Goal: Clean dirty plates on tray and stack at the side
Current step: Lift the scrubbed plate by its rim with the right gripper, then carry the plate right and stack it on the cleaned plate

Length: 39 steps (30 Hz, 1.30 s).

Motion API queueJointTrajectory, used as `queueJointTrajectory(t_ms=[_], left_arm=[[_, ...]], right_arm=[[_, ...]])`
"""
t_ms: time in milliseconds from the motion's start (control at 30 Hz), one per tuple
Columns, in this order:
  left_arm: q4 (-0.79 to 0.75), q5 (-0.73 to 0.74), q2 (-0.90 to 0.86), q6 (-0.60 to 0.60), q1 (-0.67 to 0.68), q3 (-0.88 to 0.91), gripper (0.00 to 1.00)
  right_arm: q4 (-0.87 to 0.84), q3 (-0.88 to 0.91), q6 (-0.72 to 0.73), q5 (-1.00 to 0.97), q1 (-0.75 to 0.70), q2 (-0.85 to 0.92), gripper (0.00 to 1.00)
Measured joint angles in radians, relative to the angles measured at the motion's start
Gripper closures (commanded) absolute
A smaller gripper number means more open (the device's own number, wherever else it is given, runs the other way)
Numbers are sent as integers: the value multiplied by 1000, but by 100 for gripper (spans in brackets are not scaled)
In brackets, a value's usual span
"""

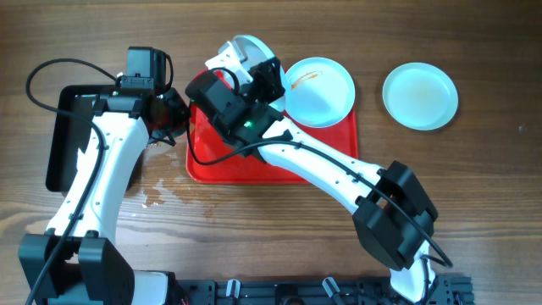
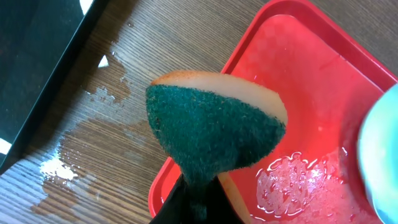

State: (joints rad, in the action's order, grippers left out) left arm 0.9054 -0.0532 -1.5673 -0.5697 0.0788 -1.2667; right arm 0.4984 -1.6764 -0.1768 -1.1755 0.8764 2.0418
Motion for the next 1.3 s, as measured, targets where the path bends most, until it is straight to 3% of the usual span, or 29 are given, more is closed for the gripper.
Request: queueJointTrajectory(t_ms=[267,467,633,800,1100,1300], left_arm=[[0,0,0,0,0,0,96],[0,0,0,0,0,0,96],[0,0,0,0,0,0,96],[0,0,0,0,0,0,96],[1,0,0,0,0,0,96],[1,0,0,0,0,0,96]], right_arm=[[236,-1,349,223,-97,-10,96],[249,0,461,373,-190,-171,96],[260,-13,447,518,-199,-308,96],[377,-10,399,680,-199,-255,96],[384,8,400,800,-279,-258,96],[384,8,400,1030,-690,-406,96]])
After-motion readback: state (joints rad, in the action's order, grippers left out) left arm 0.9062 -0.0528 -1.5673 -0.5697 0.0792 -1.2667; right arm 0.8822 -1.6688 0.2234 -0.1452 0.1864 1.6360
